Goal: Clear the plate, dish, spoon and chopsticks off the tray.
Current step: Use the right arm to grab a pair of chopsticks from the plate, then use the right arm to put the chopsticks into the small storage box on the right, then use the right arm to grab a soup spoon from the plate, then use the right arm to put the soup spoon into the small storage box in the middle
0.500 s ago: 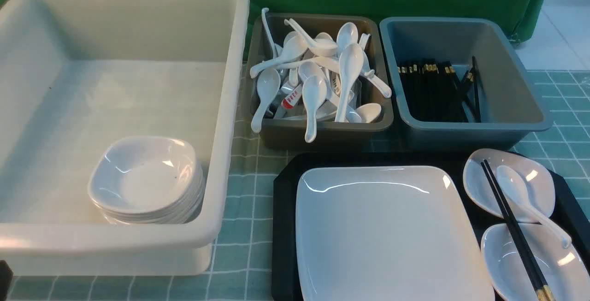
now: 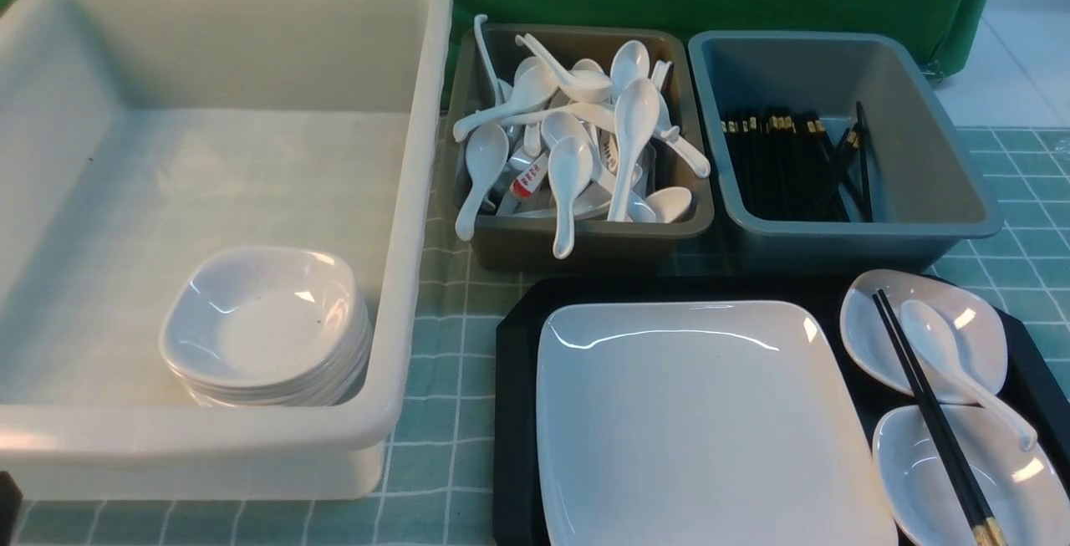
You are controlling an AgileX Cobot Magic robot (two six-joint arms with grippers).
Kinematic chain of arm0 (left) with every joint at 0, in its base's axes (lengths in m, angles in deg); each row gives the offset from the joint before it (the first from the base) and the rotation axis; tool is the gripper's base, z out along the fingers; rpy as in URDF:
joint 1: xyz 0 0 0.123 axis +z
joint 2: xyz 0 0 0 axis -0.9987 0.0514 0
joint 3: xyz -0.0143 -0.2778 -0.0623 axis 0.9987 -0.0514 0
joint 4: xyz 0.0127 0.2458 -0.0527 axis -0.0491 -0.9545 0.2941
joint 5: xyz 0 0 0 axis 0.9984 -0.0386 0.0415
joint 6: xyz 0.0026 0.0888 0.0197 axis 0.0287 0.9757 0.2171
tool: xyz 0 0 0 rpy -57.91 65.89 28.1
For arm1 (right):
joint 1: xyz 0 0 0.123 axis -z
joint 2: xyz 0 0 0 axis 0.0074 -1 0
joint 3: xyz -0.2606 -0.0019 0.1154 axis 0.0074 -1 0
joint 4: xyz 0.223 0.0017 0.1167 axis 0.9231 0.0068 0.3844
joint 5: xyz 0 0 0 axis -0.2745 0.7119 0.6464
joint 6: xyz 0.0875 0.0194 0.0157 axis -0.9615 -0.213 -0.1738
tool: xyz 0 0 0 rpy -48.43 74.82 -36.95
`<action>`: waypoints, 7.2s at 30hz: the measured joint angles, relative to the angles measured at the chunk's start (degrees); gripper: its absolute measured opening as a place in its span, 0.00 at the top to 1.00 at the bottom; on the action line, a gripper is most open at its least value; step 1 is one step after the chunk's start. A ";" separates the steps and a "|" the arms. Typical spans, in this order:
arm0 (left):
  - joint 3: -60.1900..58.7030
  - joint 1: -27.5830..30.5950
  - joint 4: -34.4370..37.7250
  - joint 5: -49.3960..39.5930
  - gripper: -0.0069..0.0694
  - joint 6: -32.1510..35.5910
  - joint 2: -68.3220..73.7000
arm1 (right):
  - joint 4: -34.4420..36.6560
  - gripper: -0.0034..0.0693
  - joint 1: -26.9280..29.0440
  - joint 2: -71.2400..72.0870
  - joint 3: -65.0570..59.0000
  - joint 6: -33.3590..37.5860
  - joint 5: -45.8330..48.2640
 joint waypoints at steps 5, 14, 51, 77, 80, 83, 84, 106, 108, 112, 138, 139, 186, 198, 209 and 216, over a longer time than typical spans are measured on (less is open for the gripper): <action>0.00 0.00 18.39 10.26 0.89 -7.98 0.00 | 0.00 0.62 0.00 0.00 0.00 0.00 0.00; 3.69 -0.29 22.47 14.45 0.89 -17.37 0.39 | 0.00 0.62 0.00 0.00 0.00 0.00 0.00; 40.80 -23.59 35.47 -21.21 0.89 38.30 47.88 | 2.39 0.71 -8.25 -30.77 31.95 -11.42 20.69; 40.80 -23.59 39.72 -29.37 0.89 44.80 34.14 | -9.52 0.35 -5.55 -89.42 49.20 -2.76 25.33; 40.80 -23.59 39.72 -29.34 0.89 44.80 34.14 | -7.52 0.35 -4.49 -90.78 49.20 -1.26 24.22; 40.80 -23.59 39.72 -29.30 0.89 44.80 34.14 | -6.08 0.34 -4.26 -91.65 49.20 -0.49 22.83; 40.80 -23.59 39.72 -29.30 0.89 44.80 34.14 | -5.74 0.34 -4.08 -92.04 49.20 -0.37 22.52; 40.80 -23.59 39.74 -28.83 0.89 45.04 34.14 | -3.81 0.76 -4.07 -86.16 53.98 7.93 34.89; 40.80 -23.59 39.78 -26.55 0.89 45.60 34.14 | -1.13 0.76 -5.25 -82.43 56.57 8.99 33.42; 40.80 -23.59 39.78 -21.63 0.89 46.26 34.14 | 2.83 0.76 -4.40 -82.67 63.72 9.20 24.23; 40.80 -23.59 34.28 -21.25 0.89 46.33 34.14 | 5.31 0.33 0.31 -116.37 106.36 -0.33 31.08; 40.80 -23.59 33.98 -21.50 0.89 46.33 34.14 | 4.64 0.37 0.04 -114.62 106.28 0.25 33.19; 40.80 -23.59 38.36 -25.06 0.89 49.17 34.14 | -10.50 0.46 1.67 -112.26 74.28 2.60 29.67; 40.80 -23.59 38.61 -25.91 0.89 49.61 34.14 | -10.61 0.46 1.17 -106.54 74.16 2.60 32.16; 40.80 -23.59 39.69 -25.91 0.89 50.64 34.14 | -9.47 0.46 0.16 -91.95 74.16 2.60 38.84; 40.80 -23.59 39.74 -25.91 0.89 50.71 34.14 | -5.59 0.46 -0.01 -88.86 74.16 2.85 38.38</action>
